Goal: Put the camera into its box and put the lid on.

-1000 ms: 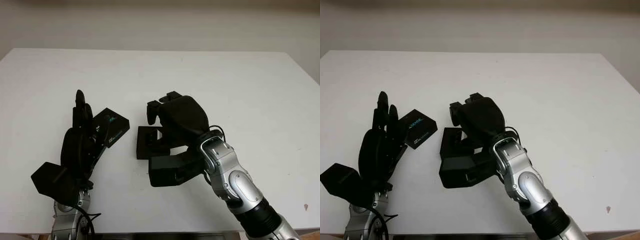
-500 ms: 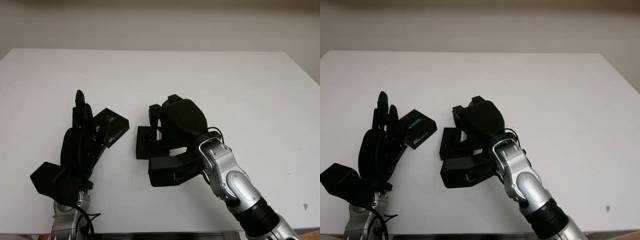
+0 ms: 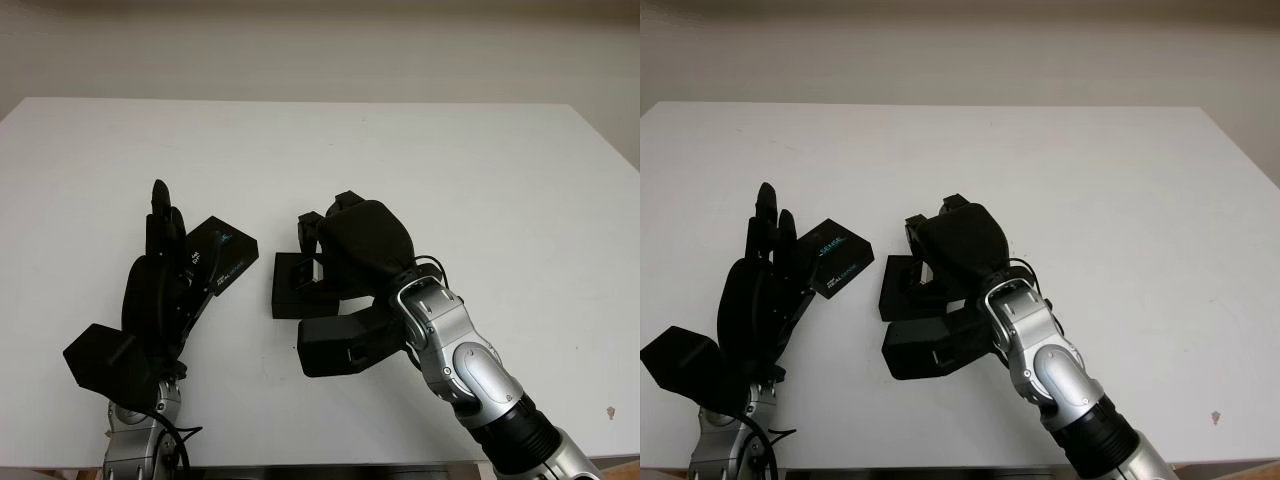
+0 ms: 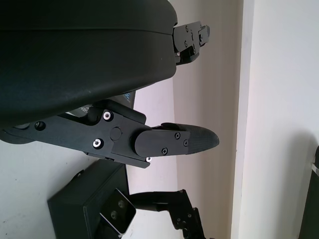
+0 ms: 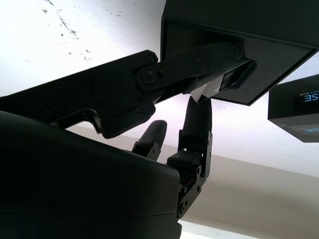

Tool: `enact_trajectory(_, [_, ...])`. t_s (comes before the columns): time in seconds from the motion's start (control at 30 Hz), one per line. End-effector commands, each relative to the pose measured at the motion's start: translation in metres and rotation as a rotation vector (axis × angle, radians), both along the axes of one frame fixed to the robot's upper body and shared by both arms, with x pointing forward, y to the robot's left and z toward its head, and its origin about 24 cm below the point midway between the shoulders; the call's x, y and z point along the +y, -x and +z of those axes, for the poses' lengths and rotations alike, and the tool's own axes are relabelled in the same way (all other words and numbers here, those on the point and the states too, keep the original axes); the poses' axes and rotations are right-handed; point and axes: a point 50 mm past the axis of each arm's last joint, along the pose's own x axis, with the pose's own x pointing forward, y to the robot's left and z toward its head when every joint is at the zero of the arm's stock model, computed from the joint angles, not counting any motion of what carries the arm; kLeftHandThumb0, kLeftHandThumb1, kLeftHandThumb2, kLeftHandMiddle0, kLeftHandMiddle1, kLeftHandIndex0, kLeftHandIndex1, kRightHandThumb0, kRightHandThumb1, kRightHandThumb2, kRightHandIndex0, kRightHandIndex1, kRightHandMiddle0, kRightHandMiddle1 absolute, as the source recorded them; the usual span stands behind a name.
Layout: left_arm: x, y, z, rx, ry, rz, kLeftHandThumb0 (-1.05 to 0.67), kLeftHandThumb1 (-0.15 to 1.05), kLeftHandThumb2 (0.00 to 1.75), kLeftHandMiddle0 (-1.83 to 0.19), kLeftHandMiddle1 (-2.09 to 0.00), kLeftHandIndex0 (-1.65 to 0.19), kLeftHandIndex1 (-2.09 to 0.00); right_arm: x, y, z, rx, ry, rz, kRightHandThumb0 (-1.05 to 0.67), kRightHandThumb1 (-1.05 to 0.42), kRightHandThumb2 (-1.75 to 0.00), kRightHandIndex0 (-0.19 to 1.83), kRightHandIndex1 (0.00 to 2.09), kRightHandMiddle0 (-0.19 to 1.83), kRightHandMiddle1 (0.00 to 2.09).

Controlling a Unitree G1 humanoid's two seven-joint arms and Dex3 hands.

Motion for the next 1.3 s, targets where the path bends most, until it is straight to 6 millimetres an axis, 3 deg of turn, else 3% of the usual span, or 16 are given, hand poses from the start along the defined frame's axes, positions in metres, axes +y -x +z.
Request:
enact_trajectory(0.0, [-0.001, 0.002, 0.003, -0.020, -0.004, 0.000, -0.51, 1.05, 0.37, 0.13, -0.05, 0.17, -0.05, 0.001, 0.001, -0.004, 0.001, 0.005, -0.002, -0.62, -0.92, -0.05, 0.26, 1.08, 0.48, 1.36])
enact_trajectory(0.4, [-0.001, 0.002, 0.003, -0.025, -0.007, 0.006, -0.51, 1.05, 0.37, 0.13, -0.05, 0.17, -0.06, 0.004, 0.001, -0.010, 0.041, 0.024, 0.027, -0.46, -0.95, -0.05, 0.29, 1.28, 0.52, 1.31])
enact_trajectory(0.6, [-0.001, 0.002, 0.003, -0.022, -0.006, 0.006, -0.52, 1.05, 0.37, 0.13, -0.05, 0.17, -0.06, 0.003, -0.003, -0.018, 0.047, 0.017, 0.074, -0.47, -0.95, -0.06, 0.32, 1.22, 0.56, 1.33])
enact_trajectory(0.83, [-0.001, 0.002, 0.003, -0.019, -0.001, 0.011, -0.52, 1.05, 0.36, 0.12, -0.06, 0.16, -0.06, -0.001, -0.010, -0.027, 0.025, -0.054, 0.109, -0.46, -0.97, -0.06, 0.20, 1.46, 0.56, 1.45])
enact_trajectory(1.03, [0.000, 0.003, 0.003, -0.020, -0.005, 0.005, -0.51, 1.05, 0.36, 0.13, -0.05, 0.17, -0.05, -0.007, -0.013, -0.015, -0.010, -0.155, 0.122, -0.45, -1.01, -0.06, 0.19, 1.42, 0.45, 1.64])
enact_trajectory(1.27, [0.001, 0.002, 0.004, -0.019, -0.005, -0.006, -0.50, 1.05, 0.37, 0.15, -0.05, 0.18, -0.05, -0.014, -0.012, 0.013, -0.083, -0.193, 0.135, -0.48, -0.95, -0.05, 0.25, 1.28, 0.52, 1.52])
